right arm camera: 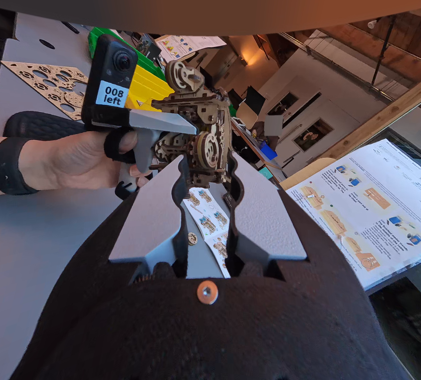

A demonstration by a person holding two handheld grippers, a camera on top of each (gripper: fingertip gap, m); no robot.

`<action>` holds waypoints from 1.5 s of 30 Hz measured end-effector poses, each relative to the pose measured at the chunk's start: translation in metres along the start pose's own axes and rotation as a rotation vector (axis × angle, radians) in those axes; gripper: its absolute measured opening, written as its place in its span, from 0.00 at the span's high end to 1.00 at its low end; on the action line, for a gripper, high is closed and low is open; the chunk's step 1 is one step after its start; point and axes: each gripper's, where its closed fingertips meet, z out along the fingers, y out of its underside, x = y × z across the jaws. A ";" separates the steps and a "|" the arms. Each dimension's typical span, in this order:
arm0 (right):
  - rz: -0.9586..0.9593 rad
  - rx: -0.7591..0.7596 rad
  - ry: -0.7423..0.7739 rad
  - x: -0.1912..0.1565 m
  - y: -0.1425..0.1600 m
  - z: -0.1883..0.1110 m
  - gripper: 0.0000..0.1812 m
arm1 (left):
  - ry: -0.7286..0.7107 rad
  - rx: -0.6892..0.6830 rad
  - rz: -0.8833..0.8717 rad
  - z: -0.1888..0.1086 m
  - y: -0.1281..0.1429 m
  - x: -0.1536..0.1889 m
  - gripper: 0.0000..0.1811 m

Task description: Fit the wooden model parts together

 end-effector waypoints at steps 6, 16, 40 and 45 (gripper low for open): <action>-0.069 -0.054 0.089 0.007 0.010 -0.005 0.81 | -0.041 -0.010 0.072 0.003 0.007 -0.003 0.65; -0.197 0.015 0.089 0.010 0.001 -0.013 0.83 | -0.152 0.160 -0.237 -0.004 -0.014 -0.033 0.65; 0.124 0.030 -0.058 0.031 0.004 0.011 0.74 | -0.401 0.115 -0.482 -0.005 0.016 -0.055 0.65; 0.032 -0.049 -0.100 0.038 0.009 0.012 0.82 | -0.424 0.086 -0.433 -0.004 0.018 -0.054 0.65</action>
